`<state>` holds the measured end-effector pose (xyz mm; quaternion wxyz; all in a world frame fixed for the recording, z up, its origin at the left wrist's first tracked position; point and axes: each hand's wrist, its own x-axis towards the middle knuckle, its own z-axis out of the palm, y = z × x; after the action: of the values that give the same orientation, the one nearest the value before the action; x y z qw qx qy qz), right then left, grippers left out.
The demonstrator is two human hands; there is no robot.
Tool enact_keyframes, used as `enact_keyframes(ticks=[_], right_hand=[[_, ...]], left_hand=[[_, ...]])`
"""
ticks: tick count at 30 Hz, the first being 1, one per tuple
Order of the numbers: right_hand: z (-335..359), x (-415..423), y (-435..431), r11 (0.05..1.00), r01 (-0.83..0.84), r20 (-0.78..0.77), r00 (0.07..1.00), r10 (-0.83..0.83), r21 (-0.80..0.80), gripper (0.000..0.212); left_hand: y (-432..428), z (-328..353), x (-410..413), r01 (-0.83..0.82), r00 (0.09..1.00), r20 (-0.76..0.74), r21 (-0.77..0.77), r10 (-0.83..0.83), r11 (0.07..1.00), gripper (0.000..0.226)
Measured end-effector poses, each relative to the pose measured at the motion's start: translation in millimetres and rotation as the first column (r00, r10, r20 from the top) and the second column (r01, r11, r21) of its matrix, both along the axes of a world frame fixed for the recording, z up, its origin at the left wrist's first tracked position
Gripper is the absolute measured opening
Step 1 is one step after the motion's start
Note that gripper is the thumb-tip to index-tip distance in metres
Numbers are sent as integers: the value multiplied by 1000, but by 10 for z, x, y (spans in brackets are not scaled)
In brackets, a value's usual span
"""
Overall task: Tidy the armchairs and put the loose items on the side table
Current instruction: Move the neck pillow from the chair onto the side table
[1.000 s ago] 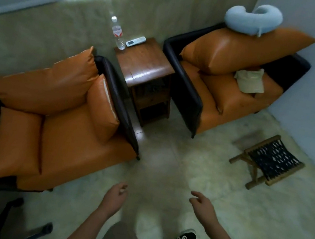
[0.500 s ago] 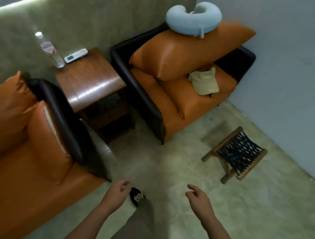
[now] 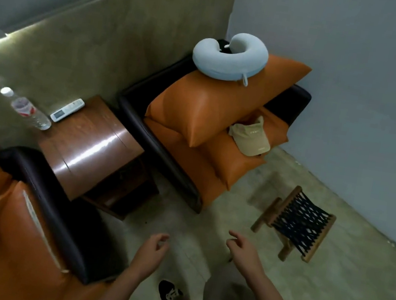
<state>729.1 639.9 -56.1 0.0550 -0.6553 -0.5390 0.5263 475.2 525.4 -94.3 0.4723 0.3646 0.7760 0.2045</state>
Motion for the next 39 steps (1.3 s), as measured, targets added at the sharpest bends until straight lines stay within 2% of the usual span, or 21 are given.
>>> enact_keyframes(ticks=[3,9,16,20,24,27,30,35,39], right_hand=[[-66,-133,443,999,-34,-12,999,34,1,33],[-46,-385,1559,989,-143,-14,990,143,-22,38],[365,-742,3096,979,-137,-110,982,154,149,32],[648,-946,3718,977,-38,-226,970,86,209,25],[848,-1196,4251,957,5,-280,956,80,291,31],[974,-1327,4588,945,109,-304,953,-11,307,32],[1083,-1394,4878,928,154,-304,952,-47,339,31],[1154,-1443,5309,890,137,-220,974,-43,435,34],[1178,-1433,5785,870,123,-205,979,-27,477,36]], left_hand=[[183,-41,-76,-67,998,1,-29,67,997,28],[839,-12,-194,-258,965,30,-50,260,965,28],[2018,278,-273,-438,899,3,50,439,897,19],[2777,642,-380,-403,912,-19,136,409,905,20],[3444,945,-666,-339,938,6,237,348,910,23],[3916,1047,-922,-268,962,16,266,274,926,29],[4394,1137,-1120,-207,977,13,330,215,921,28],[5049,1262,-1289,-281,958,59,369,279,886,26],[5642,1364,-1336,-241,969,44,389,244,889,29]])
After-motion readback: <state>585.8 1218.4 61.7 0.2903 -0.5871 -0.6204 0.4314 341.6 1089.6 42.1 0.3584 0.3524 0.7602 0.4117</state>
